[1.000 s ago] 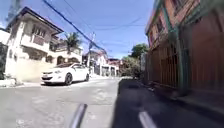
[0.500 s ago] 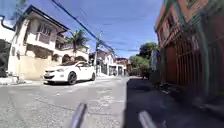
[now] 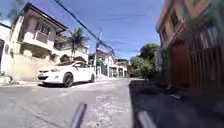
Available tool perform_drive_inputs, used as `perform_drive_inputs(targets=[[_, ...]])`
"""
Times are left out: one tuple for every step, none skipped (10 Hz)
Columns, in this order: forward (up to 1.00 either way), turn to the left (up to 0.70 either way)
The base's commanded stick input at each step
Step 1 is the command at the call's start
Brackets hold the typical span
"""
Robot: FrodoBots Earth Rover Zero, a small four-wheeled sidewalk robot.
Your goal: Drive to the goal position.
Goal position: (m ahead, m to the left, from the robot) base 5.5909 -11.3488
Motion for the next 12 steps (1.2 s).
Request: perform_drive_inputs(targets=[[1.00,0.15],[1.00,0.05],[1.00,0.09],[1.00,0.05],[1.00,0.08],[1.00,0.18],[1.00,0.16],[1.00,0.13],[1.00,0.01],[1.00,-0.26],[1.00,-0.40],[1.00,-0.40]])
